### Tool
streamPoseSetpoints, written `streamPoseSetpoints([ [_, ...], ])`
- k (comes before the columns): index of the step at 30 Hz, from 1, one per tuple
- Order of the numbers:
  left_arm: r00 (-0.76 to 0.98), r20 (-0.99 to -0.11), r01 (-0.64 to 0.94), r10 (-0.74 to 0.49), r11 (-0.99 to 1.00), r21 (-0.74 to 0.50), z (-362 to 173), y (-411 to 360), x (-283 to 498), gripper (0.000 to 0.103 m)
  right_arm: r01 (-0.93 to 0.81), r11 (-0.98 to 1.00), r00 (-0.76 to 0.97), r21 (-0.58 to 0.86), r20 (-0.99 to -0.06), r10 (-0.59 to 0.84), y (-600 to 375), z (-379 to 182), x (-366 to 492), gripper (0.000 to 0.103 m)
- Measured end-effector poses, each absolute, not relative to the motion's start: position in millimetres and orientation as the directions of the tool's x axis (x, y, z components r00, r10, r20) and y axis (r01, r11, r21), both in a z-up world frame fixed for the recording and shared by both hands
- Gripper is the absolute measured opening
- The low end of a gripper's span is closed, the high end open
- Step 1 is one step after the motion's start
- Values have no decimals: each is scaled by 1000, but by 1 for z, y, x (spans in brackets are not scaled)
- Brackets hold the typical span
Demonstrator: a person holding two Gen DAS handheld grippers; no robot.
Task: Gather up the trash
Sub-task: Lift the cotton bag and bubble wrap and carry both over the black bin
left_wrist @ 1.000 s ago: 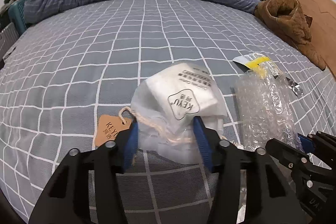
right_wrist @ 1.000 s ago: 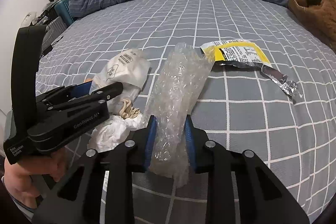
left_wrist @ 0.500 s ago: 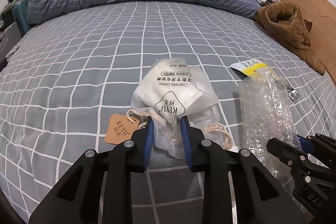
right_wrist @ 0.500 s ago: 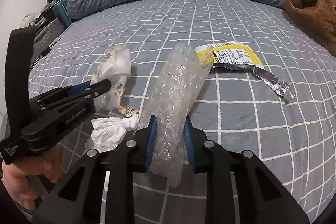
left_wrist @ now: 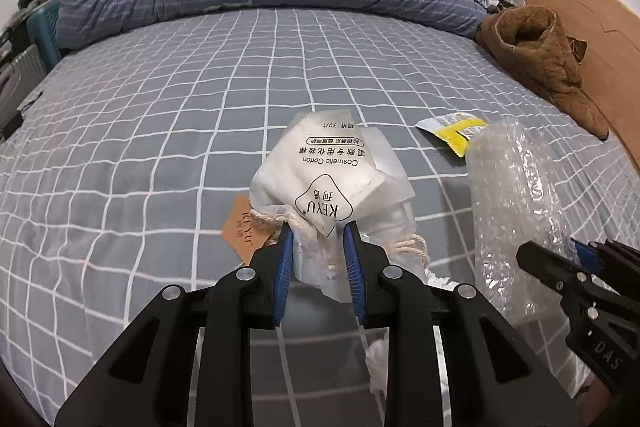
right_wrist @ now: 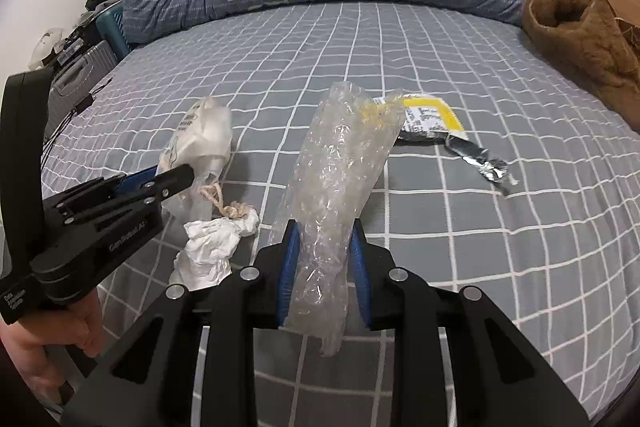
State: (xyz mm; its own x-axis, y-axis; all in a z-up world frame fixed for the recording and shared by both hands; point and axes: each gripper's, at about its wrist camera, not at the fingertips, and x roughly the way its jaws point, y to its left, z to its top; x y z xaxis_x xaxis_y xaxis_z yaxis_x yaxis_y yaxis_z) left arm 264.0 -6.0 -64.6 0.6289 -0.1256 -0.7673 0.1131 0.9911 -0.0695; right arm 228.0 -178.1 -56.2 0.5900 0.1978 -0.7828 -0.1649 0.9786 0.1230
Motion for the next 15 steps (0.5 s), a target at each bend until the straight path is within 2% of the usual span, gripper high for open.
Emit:
streamPoseSetpoints([
  [15, 642, -756, 117, -125, 991, -64, -40, -4, 211, 24, -153, 983, 629, 97, -758, 173, -191, -32, 189, 25],
])
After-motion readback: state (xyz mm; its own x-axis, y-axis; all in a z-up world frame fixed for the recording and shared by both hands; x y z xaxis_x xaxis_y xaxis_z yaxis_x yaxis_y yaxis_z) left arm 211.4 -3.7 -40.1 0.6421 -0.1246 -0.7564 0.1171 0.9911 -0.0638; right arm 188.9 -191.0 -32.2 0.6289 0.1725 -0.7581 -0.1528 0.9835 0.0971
